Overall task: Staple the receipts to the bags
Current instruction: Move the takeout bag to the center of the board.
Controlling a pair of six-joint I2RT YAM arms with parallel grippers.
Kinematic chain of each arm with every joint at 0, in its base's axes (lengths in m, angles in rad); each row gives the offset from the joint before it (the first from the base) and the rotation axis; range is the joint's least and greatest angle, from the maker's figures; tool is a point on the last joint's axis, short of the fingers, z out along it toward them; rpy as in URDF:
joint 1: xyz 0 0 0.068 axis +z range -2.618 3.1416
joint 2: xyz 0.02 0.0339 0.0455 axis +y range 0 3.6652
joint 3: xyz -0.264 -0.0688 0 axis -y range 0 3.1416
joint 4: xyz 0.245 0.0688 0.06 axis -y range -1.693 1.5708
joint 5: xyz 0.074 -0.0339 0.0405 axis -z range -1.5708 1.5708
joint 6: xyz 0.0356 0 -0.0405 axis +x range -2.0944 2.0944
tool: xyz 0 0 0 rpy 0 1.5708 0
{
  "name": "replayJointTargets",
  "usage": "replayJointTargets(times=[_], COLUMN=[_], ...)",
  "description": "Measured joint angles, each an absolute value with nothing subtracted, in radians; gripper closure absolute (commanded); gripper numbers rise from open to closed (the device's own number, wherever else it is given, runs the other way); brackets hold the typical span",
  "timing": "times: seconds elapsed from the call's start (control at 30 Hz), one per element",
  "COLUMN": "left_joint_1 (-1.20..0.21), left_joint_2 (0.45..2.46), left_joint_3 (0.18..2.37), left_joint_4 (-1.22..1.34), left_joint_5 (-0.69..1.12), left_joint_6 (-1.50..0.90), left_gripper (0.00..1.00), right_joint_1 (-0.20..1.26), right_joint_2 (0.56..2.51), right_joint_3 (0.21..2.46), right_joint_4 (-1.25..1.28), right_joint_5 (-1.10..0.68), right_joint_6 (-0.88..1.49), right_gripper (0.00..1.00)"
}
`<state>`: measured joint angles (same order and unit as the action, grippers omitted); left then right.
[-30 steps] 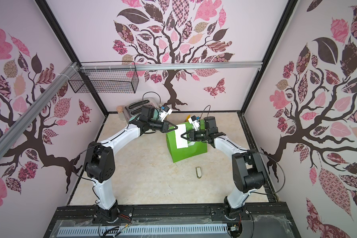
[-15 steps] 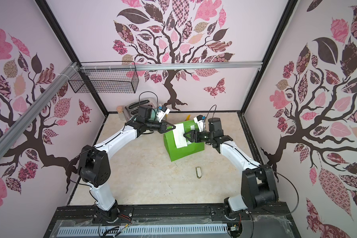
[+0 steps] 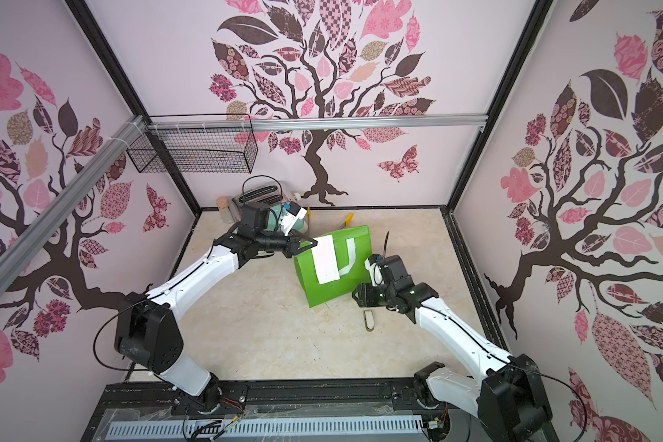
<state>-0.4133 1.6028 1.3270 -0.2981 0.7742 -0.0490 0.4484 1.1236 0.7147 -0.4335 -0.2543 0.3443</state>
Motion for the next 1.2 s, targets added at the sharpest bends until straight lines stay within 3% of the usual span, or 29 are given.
replayJointTargets(times=[0.27,0.43,0.57,0.83,0.9,0.97,1.03,1.2], left_joint_1=[-0.420,-0.424,-0.424,-0.424,-0.424,-0.424,-0.424,-0.424], left_joint_2=[1.486,1.478,1.473,1.471,1.471,1.471,1.471,1.471], left_joint_3=[1.176,1.152,1.143,1.143,1.143,1.143,1.143,1.143], left_joint_4=[-0.278,-0.278,-0.277,-0.275,-0.274,-0.274,-0.274,-0.274], left_joint_5=[0.732,0.701,0.685,0.675,0.674,0.674,0.674,0.674], left_joint_6=[-0.016,0.010,0.027,0.036,0.038,0.039,0.042,0.046], left_gripper=[1.00,1.00,1.00,1.00,1.00,1.00,1.00,1.00], right_joint_1=[0.470,0.470,0.470,0.470,0.470,0.470,0.469,0.470], right_joint_2=[1.211,1.343,1.417,1.497,1.504,1.507,1.507,1.499], right_joint_3=[0.682,0.747,0.788,0.825,0.825,0.825,0.832,0.833], right_joint_4=[-0.529,-0.565,-0.572,-0.599,-0.605,-0.608,-0.621,-0.627], right_joint_5=[-0.152,-0.123,-0.120,-0.135,-0.140,-0.144,-0.144,-0.142], right_joint_6=[0.363,0.359,0.353,0.340,0.334,0.325,0.326,0.333], right_gripper=[0.45,0.47,0.56,0.58,0.64,0.78,0.86,0.93])
